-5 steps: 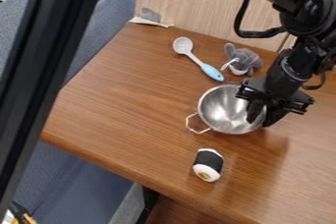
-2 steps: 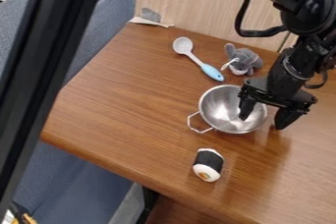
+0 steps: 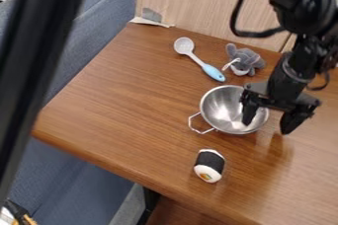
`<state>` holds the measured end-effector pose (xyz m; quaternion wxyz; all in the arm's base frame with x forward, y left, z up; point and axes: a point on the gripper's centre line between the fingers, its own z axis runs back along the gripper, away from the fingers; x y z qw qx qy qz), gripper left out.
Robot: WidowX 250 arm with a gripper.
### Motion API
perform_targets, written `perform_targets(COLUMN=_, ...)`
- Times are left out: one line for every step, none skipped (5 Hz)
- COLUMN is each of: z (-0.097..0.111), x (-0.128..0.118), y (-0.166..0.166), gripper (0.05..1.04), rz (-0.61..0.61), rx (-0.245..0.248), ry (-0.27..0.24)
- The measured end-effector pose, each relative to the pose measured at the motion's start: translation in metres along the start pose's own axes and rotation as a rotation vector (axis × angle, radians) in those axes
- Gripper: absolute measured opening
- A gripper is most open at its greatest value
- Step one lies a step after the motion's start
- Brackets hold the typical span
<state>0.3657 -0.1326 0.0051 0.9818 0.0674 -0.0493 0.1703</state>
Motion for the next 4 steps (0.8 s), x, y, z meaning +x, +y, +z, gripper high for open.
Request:
perform_targets(z=0.021, x=0.005, y=0.001, gripper=1.001, rz=0.018, rx=-0.08, ry=-0.008)
perform_targets(z=0.044, x=0.009, y=0.005, gripper=1.001, rz=0.032, rx=-0.132, ry=-0.033)
perform_targets(z=0.053, x=0.015, y=0.016, gripper=1.001, rz=0.084, rx=-0.172, ry=0.0)
perform_targets(z=0.054, x=0.016, y=0.018, gripper=1.001, rz=0.086, rx=-0.174, ry=0.0)
